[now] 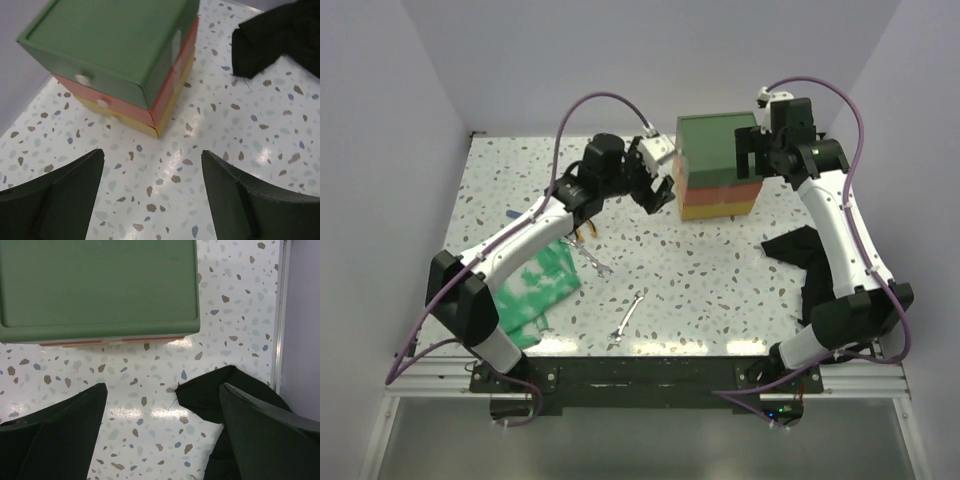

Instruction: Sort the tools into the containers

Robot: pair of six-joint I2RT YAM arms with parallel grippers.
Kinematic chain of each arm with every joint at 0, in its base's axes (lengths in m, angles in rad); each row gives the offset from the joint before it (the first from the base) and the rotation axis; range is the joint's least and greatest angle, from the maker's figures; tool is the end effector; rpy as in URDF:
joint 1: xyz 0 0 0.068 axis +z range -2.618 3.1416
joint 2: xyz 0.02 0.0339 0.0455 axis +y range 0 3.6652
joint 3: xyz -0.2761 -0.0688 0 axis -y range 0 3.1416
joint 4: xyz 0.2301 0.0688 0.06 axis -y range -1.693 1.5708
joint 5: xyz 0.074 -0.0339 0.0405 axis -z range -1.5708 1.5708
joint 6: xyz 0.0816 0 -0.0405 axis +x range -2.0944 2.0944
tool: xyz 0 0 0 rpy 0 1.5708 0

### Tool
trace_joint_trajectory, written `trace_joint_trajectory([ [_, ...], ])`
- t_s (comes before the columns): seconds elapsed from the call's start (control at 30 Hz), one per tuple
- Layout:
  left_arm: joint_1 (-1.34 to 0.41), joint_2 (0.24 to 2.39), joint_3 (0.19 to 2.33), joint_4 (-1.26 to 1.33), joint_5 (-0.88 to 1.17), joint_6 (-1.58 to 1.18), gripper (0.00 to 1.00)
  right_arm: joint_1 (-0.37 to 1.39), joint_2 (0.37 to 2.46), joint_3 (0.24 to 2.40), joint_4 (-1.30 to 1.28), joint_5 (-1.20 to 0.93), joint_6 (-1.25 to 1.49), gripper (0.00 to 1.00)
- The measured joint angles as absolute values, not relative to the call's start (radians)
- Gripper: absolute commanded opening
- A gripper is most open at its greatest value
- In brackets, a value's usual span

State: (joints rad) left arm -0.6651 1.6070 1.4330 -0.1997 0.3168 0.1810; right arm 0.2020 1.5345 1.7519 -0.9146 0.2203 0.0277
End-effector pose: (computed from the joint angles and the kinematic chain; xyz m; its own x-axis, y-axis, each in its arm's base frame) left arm 0.3054 -0.2718 0.3534 -0.1359 0.3240 -0.9362 0.8530 0.5189 0.0557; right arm 0.3362 0.0506 0.3990 -0.6297 -0.1014 -0.7702 -0.0142 0.9928 -0.1190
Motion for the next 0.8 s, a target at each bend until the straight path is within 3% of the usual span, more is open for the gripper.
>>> trace_joint_trajectory([
  [0.27,-0.475,1.765,1.625,-0.093,0.418,-0.119,0.87,0.202,1.552,1.760,-0.778,0.088,-0.036,0.99],
  [0.33,-0.428,1.804,1.639,-0.038,0.460,-0.197,0.91,0.202,1.563,1.775,-0.737,0.050,-0.036,0.99],
  [0.5,-0.313,1.883,1.617,0.124,0.557,-0.439,0.91,0.202,1.637,1.846,-0.653,-0.031,0.001,0.99],
  [0.73,-0.252,2.005,1.613,0.267,0.617,-0.643,0.82,0.202,1.776,1.887,-0.595,-0.088,0.087,0.96],
  [0.8,-0.249,2.049,1.607,0.289,0.626,-0.670,0.74,0.202,1.808,1.887,-0.588,-0.106,0.101,0.94],
])
